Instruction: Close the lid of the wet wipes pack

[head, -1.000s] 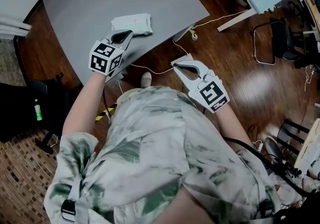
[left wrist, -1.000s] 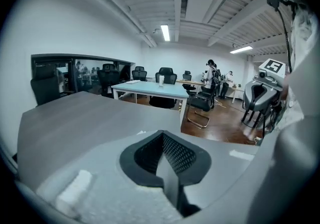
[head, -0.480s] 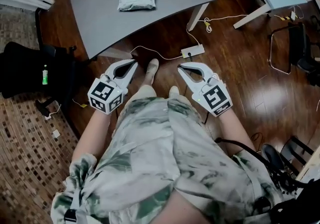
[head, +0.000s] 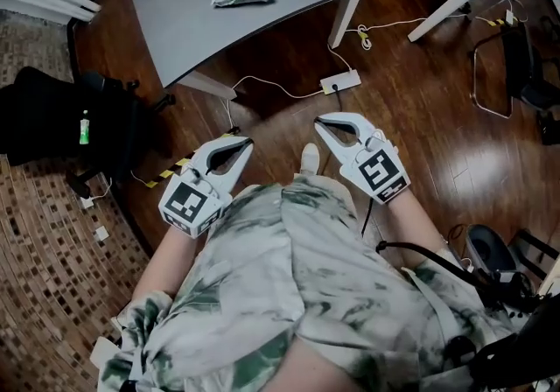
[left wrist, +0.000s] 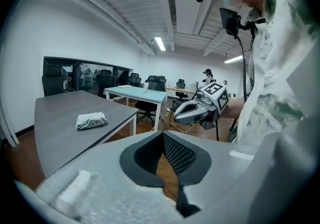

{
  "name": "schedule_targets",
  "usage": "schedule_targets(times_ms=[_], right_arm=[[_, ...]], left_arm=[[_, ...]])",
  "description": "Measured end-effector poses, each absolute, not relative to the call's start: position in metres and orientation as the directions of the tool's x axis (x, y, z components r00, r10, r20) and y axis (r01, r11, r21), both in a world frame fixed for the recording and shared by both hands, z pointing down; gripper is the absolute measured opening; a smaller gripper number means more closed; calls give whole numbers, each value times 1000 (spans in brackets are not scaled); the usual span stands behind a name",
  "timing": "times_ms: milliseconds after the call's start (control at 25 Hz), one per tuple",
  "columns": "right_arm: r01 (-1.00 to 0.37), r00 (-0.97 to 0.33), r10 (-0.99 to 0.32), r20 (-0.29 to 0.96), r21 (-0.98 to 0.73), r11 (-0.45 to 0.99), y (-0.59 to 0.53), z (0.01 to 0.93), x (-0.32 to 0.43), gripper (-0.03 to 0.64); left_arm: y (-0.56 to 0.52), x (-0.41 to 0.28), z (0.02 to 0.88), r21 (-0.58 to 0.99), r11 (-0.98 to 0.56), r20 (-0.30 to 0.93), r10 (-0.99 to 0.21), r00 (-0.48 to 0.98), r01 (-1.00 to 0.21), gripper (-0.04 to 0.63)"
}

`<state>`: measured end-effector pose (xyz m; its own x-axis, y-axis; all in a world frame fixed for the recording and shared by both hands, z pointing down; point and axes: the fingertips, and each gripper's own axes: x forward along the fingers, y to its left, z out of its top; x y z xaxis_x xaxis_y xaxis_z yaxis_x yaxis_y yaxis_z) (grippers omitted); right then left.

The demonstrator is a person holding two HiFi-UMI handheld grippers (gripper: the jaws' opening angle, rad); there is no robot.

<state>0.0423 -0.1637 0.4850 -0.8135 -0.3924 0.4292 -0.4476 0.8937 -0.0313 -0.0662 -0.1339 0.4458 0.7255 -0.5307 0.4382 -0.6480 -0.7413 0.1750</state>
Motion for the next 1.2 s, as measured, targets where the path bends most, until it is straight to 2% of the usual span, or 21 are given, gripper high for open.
schedule_targets(times_ms=[400, 600, 960, 1200], right_arm=[[-464, -791, -433, 432, 36, 885, -60, 448, -28, 6], [-494, -771, -456, 445, 35, 869, 17, 439, -62, 6], [-454, -782, -433, 449, 67, 888, 122, 414, -79, 6], [-434, -800, -426, 423, 82, 897, 181, 407, -51, 6]], left_arm=[[-13, -163, 416, 188, -691, 316, -630, 710, -697, 3], [50, -198, 418, 211, -698, 287, -625, 726, -684, 2], [135, -197, 406, 198, -727, 240, -614, 752, -657, 3], [187, -176, 398, 192, -699, 241, -648, 723, -689, 2]])
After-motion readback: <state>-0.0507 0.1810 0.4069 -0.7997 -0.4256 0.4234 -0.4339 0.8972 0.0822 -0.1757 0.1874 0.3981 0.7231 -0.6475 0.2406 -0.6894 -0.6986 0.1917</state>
